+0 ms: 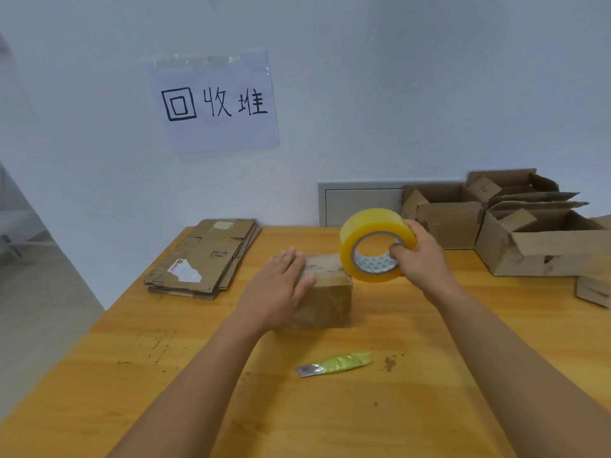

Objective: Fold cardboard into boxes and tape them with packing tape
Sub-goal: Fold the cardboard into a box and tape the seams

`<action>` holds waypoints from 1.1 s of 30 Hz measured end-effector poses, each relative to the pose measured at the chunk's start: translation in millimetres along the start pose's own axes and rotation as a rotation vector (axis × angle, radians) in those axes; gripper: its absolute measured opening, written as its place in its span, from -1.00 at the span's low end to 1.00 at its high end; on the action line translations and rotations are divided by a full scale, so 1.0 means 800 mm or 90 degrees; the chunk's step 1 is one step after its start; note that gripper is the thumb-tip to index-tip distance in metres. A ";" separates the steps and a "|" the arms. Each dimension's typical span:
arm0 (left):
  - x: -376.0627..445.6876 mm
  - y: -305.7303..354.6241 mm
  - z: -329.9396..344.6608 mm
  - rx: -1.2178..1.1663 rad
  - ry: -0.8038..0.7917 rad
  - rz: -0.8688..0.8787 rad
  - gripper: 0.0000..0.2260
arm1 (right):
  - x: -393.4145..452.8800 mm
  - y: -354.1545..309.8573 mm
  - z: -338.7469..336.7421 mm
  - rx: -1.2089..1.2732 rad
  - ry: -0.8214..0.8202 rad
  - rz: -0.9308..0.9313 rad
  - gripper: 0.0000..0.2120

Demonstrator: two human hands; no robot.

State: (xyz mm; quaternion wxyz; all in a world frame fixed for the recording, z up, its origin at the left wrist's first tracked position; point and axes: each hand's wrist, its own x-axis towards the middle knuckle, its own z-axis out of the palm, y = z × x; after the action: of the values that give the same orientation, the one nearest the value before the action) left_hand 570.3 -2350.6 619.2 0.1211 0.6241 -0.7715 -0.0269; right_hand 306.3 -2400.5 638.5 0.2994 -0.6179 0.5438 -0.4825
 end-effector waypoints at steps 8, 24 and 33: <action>0.002 0.008 0.007 0.000 0.035 -0.039 -0.34 | -0.016 0.008 0.005 0.045 0.009 0.010 -0.67; 0.001 0.014 0.026 0.085 0.124 -0.008 -0.14 | -0.022 0.018 0.015 0.123 0.017 0.051 -0.68; 0.002 0.022 0.024 0.095 0.093 -0.004 -0.15 | -0.019 0.017 0.016 0.102 0.017 0.032 -0.66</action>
State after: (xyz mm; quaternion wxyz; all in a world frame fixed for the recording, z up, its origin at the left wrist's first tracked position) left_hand 549.0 -2350.0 604.4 0.1299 0.6343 -0.7583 0.0761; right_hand 313.3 -2391.2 617.5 0.3528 -0.5715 0.5228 -0.5250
